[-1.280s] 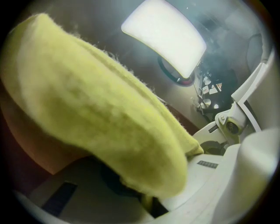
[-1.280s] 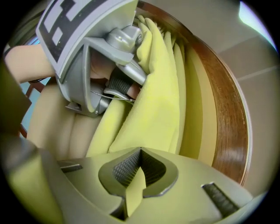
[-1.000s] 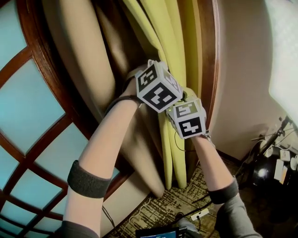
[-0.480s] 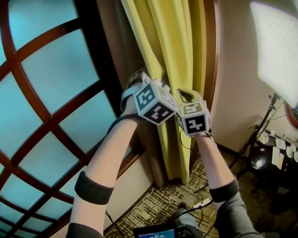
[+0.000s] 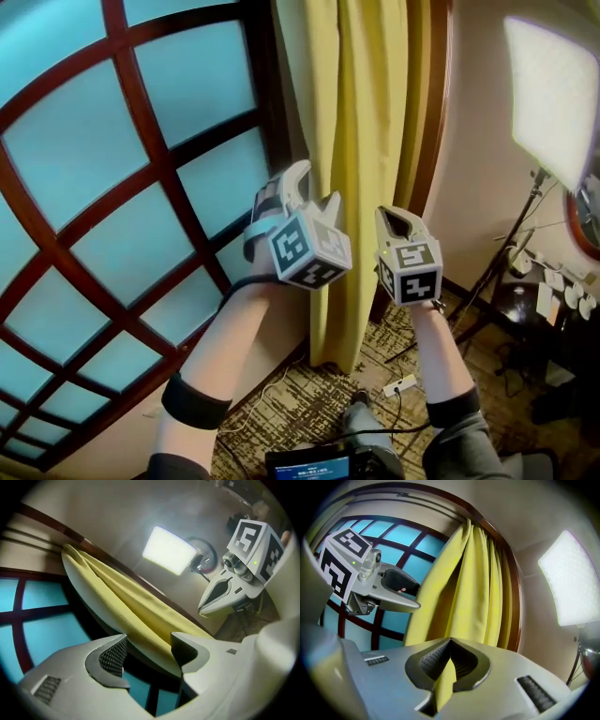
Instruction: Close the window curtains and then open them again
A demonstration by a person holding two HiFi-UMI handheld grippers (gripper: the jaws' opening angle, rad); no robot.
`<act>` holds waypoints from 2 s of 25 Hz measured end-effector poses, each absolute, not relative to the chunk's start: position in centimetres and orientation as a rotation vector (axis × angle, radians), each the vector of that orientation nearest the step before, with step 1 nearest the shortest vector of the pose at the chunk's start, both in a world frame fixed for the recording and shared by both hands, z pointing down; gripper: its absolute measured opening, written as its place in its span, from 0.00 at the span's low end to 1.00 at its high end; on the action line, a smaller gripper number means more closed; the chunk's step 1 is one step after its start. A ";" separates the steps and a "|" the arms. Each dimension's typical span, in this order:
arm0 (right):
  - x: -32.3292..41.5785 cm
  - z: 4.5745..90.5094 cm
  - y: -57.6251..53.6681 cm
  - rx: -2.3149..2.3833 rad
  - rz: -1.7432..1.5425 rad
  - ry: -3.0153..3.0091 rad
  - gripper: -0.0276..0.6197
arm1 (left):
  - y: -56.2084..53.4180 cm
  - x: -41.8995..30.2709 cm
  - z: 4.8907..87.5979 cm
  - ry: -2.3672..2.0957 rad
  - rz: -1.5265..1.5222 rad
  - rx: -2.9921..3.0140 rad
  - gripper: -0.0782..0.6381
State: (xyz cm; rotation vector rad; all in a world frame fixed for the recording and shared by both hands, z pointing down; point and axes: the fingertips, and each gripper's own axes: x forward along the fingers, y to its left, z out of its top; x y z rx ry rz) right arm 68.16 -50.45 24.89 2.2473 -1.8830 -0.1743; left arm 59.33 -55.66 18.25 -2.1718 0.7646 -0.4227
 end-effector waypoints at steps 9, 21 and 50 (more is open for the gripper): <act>62.2 33.4 -45.2 2.062 0.015 -2.020 0.05 | -49.1 51.3 25.1 0.853 -0.525 -2.257 0.52; 55.5 43.3 -39.0 1.723 0.195 -2.268 0.05 | -40.2 40.3 38.4 1.185 -0.778 -2.424 0.52; 25.4 52.3 -21.1 1.191 0.344 -2.496 0.05 | -14.9 0.6 49.6 2.170 -0.562 -2.539 0.11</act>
